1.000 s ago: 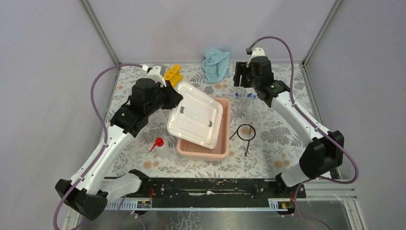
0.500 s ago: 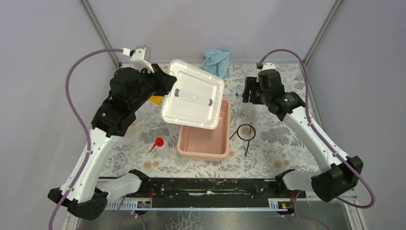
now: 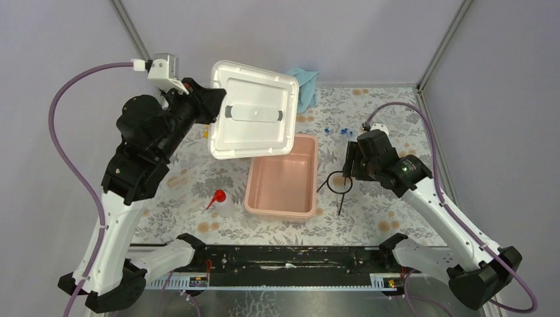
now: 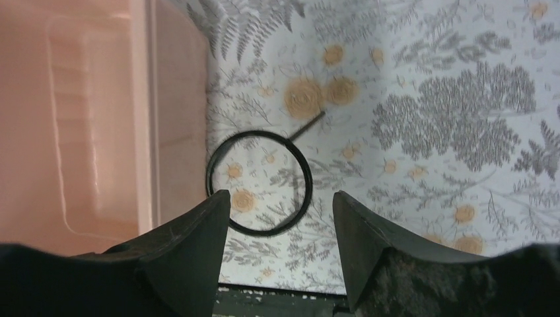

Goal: Organize the chemistry lab equipment
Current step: Pick up the storage box lid from the storage box, then pick up the chemistry item at the center of the board.

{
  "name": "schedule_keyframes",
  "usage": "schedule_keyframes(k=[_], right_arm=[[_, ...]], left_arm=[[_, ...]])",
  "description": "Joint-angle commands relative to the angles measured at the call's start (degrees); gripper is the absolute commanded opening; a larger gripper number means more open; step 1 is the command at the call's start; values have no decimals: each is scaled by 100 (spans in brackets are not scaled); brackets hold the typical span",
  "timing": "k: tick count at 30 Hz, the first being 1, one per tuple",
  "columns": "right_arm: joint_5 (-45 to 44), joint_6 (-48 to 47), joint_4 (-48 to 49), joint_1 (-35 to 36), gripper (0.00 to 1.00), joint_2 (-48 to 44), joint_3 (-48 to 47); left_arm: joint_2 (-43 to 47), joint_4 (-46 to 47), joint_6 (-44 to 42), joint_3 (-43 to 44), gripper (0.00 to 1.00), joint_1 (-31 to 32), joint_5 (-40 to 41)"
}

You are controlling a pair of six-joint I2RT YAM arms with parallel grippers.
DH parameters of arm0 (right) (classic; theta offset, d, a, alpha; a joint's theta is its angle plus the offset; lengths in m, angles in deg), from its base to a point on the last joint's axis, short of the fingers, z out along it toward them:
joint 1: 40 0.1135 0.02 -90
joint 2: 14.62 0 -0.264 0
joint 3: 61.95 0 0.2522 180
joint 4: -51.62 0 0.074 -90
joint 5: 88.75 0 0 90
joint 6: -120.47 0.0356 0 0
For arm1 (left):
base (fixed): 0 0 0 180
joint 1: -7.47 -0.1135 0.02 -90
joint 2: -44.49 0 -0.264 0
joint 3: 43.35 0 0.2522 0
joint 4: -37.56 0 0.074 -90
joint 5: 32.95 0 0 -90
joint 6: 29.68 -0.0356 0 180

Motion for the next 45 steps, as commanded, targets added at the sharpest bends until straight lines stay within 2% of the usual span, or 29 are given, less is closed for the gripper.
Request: schedule_keyframes(k=[1,14,26,33,37,42,45], right_arm=[[-138,523,-362,84,65,-364,353],[-84,887,229,104,61,-357,1232],[-239,847,727,103,56,220,1238],[-265,877,746,109,32,413,1221],[-358,845,630,108,25,353,1143],[-425,785,434,110,3,260,920],[-454,720,261,107,0,227,682]], left_arm=[[255,880,-190,56,0,21,303],[648,1712,-304,-381,0,26,218],[845,1887,-544,-583,0,25,41],[909,1951,-662,-655,0,26,86],[975,2054,-693,-736,0,25,119],[1006,2138,-711,-780,0,26,152],[1000,2201,-715,-800,0,26,163]])
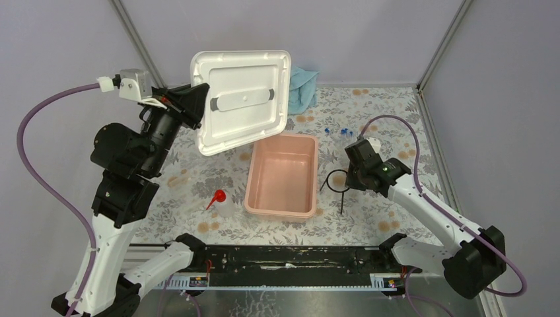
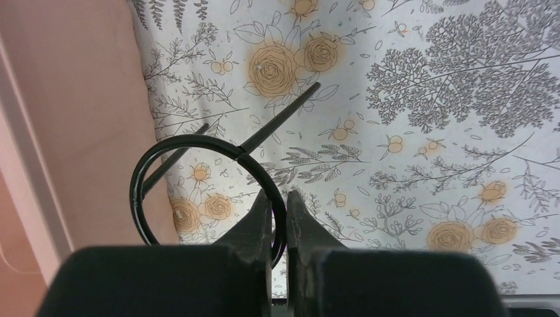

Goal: Organize the chemistry lab equipment
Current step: Pick up the chemistry item at the center of the board.

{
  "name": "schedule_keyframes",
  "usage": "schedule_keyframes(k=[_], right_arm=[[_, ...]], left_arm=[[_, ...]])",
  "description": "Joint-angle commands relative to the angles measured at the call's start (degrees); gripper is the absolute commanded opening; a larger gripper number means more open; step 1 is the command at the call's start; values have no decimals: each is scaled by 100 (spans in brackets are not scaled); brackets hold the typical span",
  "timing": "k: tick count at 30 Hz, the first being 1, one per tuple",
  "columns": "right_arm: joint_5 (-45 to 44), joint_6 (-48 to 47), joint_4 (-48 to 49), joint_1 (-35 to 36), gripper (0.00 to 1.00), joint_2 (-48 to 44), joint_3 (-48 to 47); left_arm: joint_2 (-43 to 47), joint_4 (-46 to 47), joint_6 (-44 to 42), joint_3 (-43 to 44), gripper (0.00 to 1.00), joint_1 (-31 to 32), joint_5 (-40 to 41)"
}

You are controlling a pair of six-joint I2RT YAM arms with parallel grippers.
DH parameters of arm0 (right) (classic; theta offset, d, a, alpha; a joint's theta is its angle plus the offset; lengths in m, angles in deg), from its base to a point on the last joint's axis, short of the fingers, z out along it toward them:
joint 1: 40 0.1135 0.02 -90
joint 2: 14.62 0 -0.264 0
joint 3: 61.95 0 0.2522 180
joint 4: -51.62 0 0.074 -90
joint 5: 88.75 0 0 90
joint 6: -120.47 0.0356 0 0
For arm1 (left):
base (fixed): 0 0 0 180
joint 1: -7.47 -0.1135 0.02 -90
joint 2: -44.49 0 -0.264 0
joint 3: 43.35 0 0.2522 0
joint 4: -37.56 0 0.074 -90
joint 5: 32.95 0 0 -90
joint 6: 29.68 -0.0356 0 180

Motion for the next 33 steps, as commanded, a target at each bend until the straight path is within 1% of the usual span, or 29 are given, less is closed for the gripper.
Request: schedule_keyframes(k=[1,7,12,18,22,26,33], right_arm=[[-304,-104,-303,51,0,-192,-573],[-392,-218,-733,48,0,-295,-1239],[-403,-335,-1104,51,0,-259,-2145],[-179,-446,-1331,57,0,-34,-3253],[101,-482,-1341,104,0,211,-3786],[409,-477,-1182,283,0,498,-4061],[566,-424,-889,866,0,1033,-4353]], left_arm=[[85,776,-96,-14,0,26,43],[35,822,-139,54,0,26,89],[-14,822,-251,178,0,19,201],[-98,813,-580,449,0,23,430],[-137,798,-772,645,0,26,565],[-171,779,-843,741,0,24,635],[-251,704,-901,953,0,25,708]])
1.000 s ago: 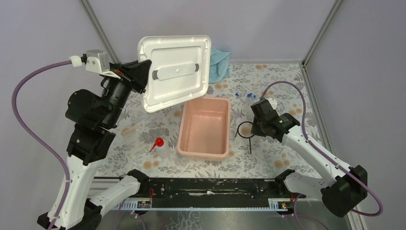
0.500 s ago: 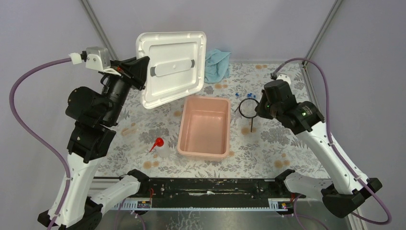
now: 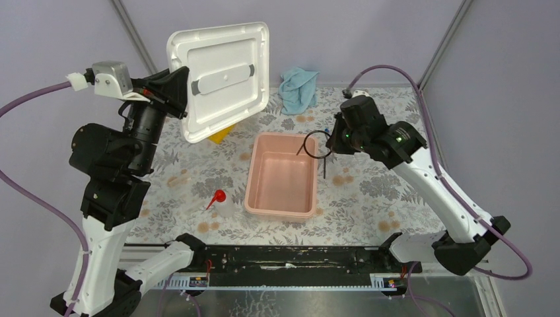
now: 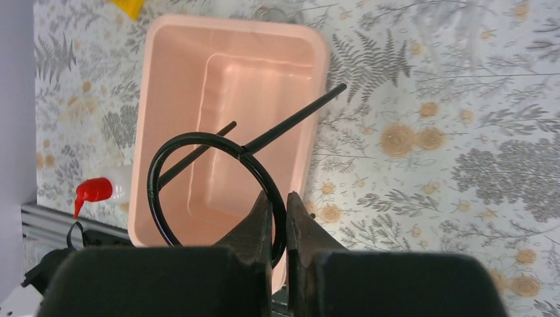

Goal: Organize the chemistry lab equipment
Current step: Pick up the chemistry item at the center of the board.

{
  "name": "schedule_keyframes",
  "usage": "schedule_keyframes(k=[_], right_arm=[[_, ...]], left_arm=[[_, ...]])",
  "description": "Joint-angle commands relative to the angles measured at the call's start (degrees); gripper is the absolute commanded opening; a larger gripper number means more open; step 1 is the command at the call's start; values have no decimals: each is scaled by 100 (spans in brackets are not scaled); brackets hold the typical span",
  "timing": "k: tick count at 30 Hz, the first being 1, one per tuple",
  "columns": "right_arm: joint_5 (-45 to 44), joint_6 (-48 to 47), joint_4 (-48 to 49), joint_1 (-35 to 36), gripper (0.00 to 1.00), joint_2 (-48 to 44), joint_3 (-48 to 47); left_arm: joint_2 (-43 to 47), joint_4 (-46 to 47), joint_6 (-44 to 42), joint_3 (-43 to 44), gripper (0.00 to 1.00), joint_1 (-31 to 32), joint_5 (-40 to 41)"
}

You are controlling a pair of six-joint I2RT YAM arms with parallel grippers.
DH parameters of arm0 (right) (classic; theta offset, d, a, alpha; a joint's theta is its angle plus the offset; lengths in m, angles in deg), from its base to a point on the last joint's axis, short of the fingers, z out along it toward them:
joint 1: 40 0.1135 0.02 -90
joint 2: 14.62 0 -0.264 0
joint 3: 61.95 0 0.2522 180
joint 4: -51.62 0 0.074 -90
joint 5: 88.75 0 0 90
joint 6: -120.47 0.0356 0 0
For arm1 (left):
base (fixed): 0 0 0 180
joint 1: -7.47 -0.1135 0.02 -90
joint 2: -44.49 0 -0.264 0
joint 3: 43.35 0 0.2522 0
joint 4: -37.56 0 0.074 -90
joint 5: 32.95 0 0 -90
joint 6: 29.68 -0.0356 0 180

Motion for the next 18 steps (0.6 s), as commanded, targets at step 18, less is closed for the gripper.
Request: schedule_keyframes(k=[18], right_arm=[[793,49,1140,1022,0,1003,-354]], left_arm=[[-100,469,-150,368,0,26,181]])
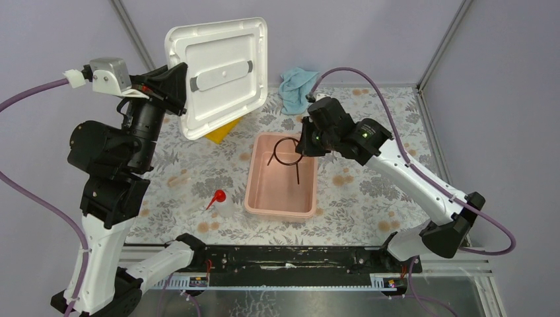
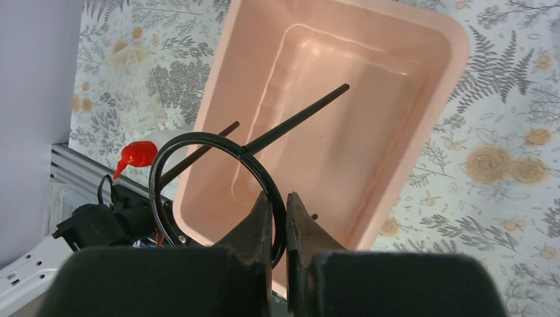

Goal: Organize the chemistry lab equipment
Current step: Pick up the chemistry item at the center of the board.

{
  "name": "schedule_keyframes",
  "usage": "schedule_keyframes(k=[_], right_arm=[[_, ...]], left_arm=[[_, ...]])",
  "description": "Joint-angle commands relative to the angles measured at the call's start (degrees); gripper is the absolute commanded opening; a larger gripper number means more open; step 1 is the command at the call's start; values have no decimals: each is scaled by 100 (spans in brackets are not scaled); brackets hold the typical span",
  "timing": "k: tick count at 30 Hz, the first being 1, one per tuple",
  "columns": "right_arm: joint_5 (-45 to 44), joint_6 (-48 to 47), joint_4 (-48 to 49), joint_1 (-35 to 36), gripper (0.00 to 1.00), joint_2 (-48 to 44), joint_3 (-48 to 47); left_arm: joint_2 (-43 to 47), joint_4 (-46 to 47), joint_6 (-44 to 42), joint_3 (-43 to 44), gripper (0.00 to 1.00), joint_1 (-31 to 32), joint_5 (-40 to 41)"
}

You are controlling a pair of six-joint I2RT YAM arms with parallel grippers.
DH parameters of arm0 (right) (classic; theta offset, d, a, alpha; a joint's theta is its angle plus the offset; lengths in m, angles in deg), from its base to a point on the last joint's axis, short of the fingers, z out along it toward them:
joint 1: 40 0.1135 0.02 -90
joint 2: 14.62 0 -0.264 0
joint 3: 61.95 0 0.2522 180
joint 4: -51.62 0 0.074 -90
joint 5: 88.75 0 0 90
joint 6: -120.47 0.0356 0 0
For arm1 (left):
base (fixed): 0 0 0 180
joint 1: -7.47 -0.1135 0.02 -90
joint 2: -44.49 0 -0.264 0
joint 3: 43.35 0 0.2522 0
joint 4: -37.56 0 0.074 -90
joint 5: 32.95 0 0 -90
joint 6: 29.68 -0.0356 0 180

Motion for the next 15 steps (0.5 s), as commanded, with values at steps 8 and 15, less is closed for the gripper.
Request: schedule_keyframes(k=[8,15], right_arm=[[405,129,902,247,0,140,481],[680,148,1268,247,0,250,1041]], left_arm=[[25,469,-62,107,0,26,98],[21,479,-85,48,0,22,107]])
